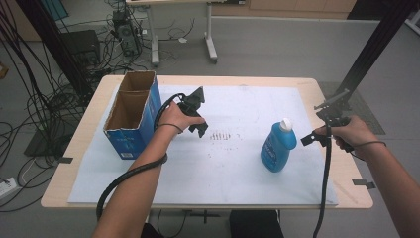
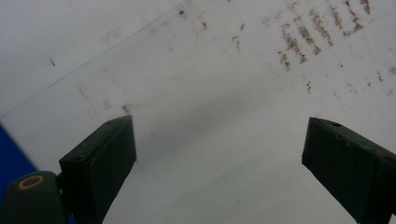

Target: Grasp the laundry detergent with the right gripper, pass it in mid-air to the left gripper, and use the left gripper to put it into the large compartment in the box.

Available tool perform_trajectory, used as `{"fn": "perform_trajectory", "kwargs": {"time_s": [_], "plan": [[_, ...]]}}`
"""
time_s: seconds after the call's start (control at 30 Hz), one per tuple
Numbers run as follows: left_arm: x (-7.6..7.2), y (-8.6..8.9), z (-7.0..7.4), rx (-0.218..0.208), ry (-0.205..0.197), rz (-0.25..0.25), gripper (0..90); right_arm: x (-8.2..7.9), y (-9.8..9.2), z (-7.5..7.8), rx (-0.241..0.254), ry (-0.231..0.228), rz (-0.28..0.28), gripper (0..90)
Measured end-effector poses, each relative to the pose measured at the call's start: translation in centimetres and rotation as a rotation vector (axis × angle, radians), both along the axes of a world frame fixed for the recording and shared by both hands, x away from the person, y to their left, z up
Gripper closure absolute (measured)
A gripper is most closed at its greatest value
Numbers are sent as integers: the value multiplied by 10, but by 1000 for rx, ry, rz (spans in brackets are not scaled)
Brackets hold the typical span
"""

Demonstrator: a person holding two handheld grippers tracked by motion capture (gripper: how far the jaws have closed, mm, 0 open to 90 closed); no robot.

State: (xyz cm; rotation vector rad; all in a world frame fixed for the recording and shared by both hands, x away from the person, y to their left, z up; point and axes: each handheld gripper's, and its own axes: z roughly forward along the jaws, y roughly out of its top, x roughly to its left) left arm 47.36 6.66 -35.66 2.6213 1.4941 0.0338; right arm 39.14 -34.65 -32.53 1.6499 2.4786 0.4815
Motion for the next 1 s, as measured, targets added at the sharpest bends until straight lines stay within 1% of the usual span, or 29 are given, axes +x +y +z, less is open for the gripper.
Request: {"fn": "perform_trajectory", "kwargs": {"time_s": [0.1,0.37,0.5,0.6,0.7,0.87,1.0], "plan": [[0,0,1,-6,0,-1,103,-1,0,-1,0,0,2,69],[0,-2,3,-4,1,-2,103,-5,-3,2,-2,-3,-3,68],[-1,-4,5,-14,-5,0,103,-10,-7,3,-5,-12,1,68],[-3,-5,6,-9,-3,-9,103,-16,-12,5,1,-11,-2,68],[-3,-5,7,-10,-8,-7,103,-20,-15,5,6,-17,2,67],[-4,-5,6,-7,-7,-9,103,-27,-17,5,10,-22,4,66],[-4,-5,4,-7,-3,-11,103,-36,-17,4,12,-25,28,66]]}}
